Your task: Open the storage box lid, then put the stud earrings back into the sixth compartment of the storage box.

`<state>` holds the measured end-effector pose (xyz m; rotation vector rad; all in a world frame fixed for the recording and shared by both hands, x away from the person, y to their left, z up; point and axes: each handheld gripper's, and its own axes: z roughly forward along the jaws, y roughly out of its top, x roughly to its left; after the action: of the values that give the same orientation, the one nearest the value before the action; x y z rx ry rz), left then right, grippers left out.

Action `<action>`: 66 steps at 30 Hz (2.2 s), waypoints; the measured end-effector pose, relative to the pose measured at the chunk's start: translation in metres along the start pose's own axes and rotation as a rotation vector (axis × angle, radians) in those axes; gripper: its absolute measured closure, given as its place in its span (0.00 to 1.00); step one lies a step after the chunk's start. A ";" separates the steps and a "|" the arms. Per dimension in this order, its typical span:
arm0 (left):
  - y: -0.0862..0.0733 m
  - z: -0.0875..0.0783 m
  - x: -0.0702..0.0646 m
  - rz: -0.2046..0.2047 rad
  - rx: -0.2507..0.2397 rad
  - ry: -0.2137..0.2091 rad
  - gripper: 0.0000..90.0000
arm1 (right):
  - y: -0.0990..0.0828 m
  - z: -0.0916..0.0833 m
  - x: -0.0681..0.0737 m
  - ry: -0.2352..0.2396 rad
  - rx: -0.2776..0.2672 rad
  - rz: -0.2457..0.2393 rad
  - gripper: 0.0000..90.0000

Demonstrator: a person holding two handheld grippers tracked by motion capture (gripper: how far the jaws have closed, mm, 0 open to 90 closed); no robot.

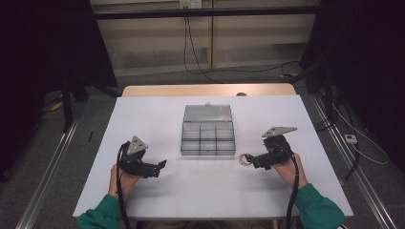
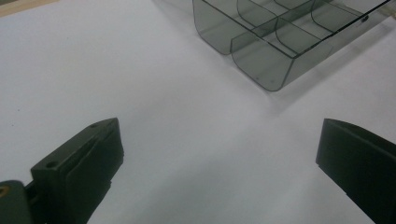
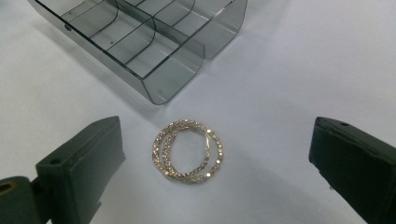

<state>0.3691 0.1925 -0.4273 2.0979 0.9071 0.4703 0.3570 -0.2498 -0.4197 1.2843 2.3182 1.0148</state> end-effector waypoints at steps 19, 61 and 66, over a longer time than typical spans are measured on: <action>0.001 0.000 0.001 0.011 0.000 0.008 0.00 | -0.002 0.002 0.000 0.006 0.015 0.019 0.33; 0.005 0.002 -0.002 0.033 -0.008 0.010 0.00 | -0.005 0.022 0.022 -0.118 0.064 -0.014 0.98; 0.007 0.003 -0.003 0.040 -0.002 0.003 0.00 | -0.004 0.015 0.025 -0.105 0.033 -0.022 0.99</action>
<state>0.3715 0.1857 -0.4239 2.1171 0.8672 0.4958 0.3490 -0.2241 -0.4311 1.2897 2.2733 0.8843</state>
